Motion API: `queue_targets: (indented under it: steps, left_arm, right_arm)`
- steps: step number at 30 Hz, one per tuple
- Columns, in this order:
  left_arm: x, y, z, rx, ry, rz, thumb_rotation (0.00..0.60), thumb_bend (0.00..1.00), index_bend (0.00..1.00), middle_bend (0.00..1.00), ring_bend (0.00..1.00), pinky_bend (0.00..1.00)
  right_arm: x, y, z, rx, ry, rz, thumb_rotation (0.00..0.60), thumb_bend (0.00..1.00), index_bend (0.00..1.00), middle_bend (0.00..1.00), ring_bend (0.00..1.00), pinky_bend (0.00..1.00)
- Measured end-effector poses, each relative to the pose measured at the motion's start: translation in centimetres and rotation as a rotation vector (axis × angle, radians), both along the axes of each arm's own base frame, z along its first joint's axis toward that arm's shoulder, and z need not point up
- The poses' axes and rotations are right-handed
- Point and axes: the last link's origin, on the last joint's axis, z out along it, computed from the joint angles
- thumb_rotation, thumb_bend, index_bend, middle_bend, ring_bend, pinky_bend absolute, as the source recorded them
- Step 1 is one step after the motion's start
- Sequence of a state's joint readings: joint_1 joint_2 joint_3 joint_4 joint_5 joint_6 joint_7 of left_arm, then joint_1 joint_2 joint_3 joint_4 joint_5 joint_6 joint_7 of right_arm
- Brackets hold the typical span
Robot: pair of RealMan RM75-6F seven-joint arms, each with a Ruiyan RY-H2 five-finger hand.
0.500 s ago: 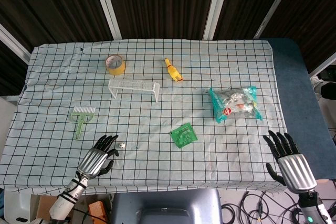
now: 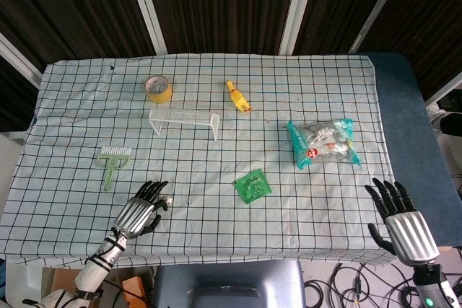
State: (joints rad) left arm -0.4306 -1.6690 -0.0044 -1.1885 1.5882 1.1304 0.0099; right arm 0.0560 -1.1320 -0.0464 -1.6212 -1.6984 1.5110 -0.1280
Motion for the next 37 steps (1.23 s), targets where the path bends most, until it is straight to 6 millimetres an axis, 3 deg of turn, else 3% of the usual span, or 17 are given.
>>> queue_targets:
  steps: [3, 5, 9, 13, 17, 19, 22, 24, 29, 32, 37]
  left_arm:
    - [1.4, 2.8, 0.3, 0.065, 0.005, -0.027, 0.600, 0.54, 0.11, 0.00, 0.00, 0.01]
    - [2.8, 5.5, 0.9, 0.133, 0.022, -0.048, 0.600, 0.55, 0.05, 0.00, 0.00, 0.01]
    - [5.3, 9.6, 3.3, 0.285, 0.054, -0.084, 0.600, 0.56, 0.00, 0.01, 0.00, 0.01]
    - [7.9, 10.4, 6.3, 0.367, -0.014, -0.121, 0.600, 0.56, 0.00, 0.04, 0.00, 0.03]
    - [9.8, 8.8, 9.7, 0.395, -0.096, -0.157, 0.600, 0.52, 0.00, 0.04, 0.00, 0.02]
    - [9.7, 7.5, 11.4, 0.397, -0.107, -0.159, 0.600, 0.48, 0.00, 0.03, 0.00, 0.02]
    - [7.3, 4.7, 14.1, 0.385, -0.066, -0.130, 0.600, 0.43, 0.00, 0.01, 0.00, 0.00]
    - [4.5, 2.3, 15.2, 0.359, -0.019, -0.083, 0.600, 0.41, 0.00, 0.00, 0.00, 0.00]
    - [-1.9, -4.6, 15.6, 0.274, -0.011, 0.063, 0.600, 0.40, 0.00, 0.00, 0.00, 0.00]
    - [-4.5, -6.7, 15.9, 0.254, -0.010, 0.090, 0.600, 0.39, 0.00, 0.00, 0.00, 0.00]
    - [-5.0, -8.2, 16.2, 0.274, 0.000, 0.031, 0.600, 0.38, 0.00, 0.00, 0.00, 0.00]
  right_arm:
    - [0.1, 0.0, 0.4, -0.013, -0.011, 0.005, 0.600, 0.34, 0.00, 0.00, 0.00, 0.00]
    - [0.1, 0.2, 0.7, -0.023, -0.024, 0.011, 0.600, 0.34, 0.00, 0.00, 0.00, 0.00]
    - [0.2, 0.4, 1.4, -0.042, -0.050, 0.023, 0.600, 0.34, 0.00, 0.00, 0.00, 0.00]
    - [0.0, 0.4, 1.5, -0.032, -0.046, 0.017, 0.600, 0.34, 0.00, 0.00, 0.00, 0.00]
    - [0.2, 0.7, 1.5, -0.021, -0.045, 0.030, 0.600, 0.34, 0.00, 0.00, 0.00, 0.00]
    - [0.2, 0.8, 1.4, -0.017, -0.042, 0.033, 0.600, 0.34, 0.00, 0.00, 0.00, 0.00]
    - [0.1, 0.8, 1.2, -0.013, -0.033, 0.029, 0.600, 0.34, 0.00, 0.00, 0.00, 0.00]
    - [0.1, 0.8, 1.1, -0.009, -0.025, 0.026, 0.600, 0.34, 0.00, 0.00, 0.00, 0.00]
    - [0.0, 0.6, 0.4, 0.002, 0.003, 0.012, 0.600, 0.34, 0.00, 0.00, 0.00, 0.00]
    - [0.0, 0.6, 0.0, 0.005, 0.014, 0.008, 0.600, 0.34, 0.00, 0.00, 0.00, 0.00]
    - [0.0, 0.5, -0.3, 0.011, 0.025, 0.001, 0.600, 0.34, 0.00, 0.00, 0.00, 0.00]
